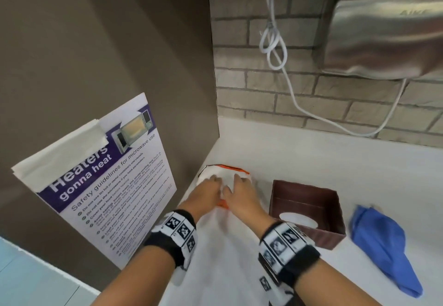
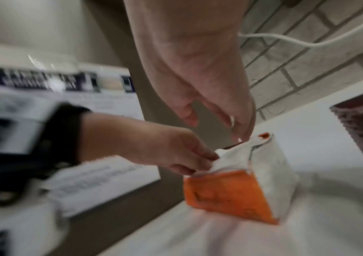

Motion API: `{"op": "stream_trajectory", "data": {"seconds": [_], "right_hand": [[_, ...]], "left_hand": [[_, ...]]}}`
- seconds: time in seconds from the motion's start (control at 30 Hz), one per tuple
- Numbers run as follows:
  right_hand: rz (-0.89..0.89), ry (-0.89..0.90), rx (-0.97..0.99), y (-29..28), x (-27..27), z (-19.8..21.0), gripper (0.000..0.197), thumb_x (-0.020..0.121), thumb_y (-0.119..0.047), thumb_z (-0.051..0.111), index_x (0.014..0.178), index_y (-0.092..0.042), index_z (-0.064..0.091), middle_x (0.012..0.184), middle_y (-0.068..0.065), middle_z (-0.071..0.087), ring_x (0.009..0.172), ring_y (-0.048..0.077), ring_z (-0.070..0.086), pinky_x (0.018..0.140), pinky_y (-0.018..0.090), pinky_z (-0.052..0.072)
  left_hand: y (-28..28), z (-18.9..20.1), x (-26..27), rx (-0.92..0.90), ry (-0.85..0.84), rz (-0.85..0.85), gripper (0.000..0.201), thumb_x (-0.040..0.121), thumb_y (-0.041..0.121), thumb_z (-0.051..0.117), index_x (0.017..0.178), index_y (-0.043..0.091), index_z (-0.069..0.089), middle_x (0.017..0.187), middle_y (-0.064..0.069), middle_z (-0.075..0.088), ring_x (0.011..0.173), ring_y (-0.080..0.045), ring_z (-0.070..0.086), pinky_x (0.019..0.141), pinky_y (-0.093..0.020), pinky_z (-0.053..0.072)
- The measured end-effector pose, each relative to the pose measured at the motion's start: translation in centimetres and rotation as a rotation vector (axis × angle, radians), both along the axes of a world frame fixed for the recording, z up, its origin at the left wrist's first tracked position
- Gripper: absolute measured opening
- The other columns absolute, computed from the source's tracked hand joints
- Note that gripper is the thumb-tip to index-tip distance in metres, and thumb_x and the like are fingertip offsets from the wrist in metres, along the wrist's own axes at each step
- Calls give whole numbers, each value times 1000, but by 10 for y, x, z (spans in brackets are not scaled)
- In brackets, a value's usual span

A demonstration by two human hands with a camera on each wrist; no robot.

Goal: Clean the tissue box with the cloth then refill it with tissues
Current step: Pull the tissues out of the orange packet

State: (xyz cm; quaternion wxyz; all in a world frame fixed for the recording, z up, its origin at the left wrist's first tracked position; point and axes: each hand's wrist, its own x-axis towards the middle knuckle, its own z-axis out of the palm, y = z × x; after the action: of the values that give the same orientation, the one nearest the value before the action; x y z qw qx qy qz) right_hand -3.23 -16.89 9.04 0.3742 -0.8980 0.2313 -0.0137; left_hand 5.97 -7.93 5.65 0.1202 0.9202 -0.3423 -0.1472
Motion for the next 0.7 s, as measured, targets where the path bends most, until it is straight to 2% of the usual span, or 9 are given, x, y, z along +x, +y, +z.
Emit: {"op": "stream_trajectory", "data": {"seconds": [0.03,0.07,0.17,0.23,0.4,0.5,0.57,0.63,0.7], "right_hand": [[-32,51,-73,-2,12,-5,50,97,-31,40,134,3,39,137,21,46,125,31,44,99,30,34],[-46,122,-149,-5,21,-11,55,98,-32,39,136,7,34,140,23,43,128,33,42,105,34,32],[-66,235,-238,-11,35,-25,64,98,-30,37,142,14,22,148,27,33,134,36,36,112,39,29],[-83,262,-234,-11,40,-28,66,97,-29,39,142,15,20,149,27,30,134,37,36,112,40,30],[-240,237,-133,-11,43,-32,69,90,-30,51,138,12,25,138,23,42,126,35,44,103,38,36],[-366,84,11,-14,43,-33,61,84,-23,61,130,4,30,126,21,51,116,35,51,97,37,43],[-434,-33,126,-15,44,-36,62,81,-20,67,127,4,33,123,21,54,112,36,55,92,38,47],[-466,-64,209,-13,47,-39,62,77,-25,73,120,5,40,119,19,58,106,35,60,86,38,52],[-451,-22,242,-9,50,-42,68,71,-40,75,116,3,48,113,15,61,100,32,63,83,39,55]], "left_hand": [[1,-7,1,23,-27,-2,27,92,13,49,117,4,51,117,-14,55,103,-31,60,81,-35,47],[1,-13,1,36,-59,1,29,93,13,49,120,5,49,118,-14,54,102,-31,60,79,-35,46],[1,-22,2,75,-90,9,48,97,15,44,141,3,32,136,-19,45,116,-34,54,91,-39,46],[1,-24,2,88,-69,20,53,97,17,43,146,4,25,147,-20,36,124,-35,49,97,-40,44],[3,-25,6,112,-19,50,58,98,24,44,149,9,20,157,-18,20,131,-35,44,104,-39,40],[4,-26,5,100,-17,62,58,99,23,42,150,10,17,159,-16,17,134,-34,40,108,-38,37],[5,-28,5,88,-25,64,58,100,23,42,150,9,16,159,-16,16,135,-34,39,109,-37,36],[4,-29,5,66,-37,65,58,99,23,43,150,9,17,158,-16,18,133,-33,42,107,-36,39],[4,-30,5,44,-50,62,58,98,23,45,149,10,20,157,-18,22,131,-33,45,103,-37,41]]}}
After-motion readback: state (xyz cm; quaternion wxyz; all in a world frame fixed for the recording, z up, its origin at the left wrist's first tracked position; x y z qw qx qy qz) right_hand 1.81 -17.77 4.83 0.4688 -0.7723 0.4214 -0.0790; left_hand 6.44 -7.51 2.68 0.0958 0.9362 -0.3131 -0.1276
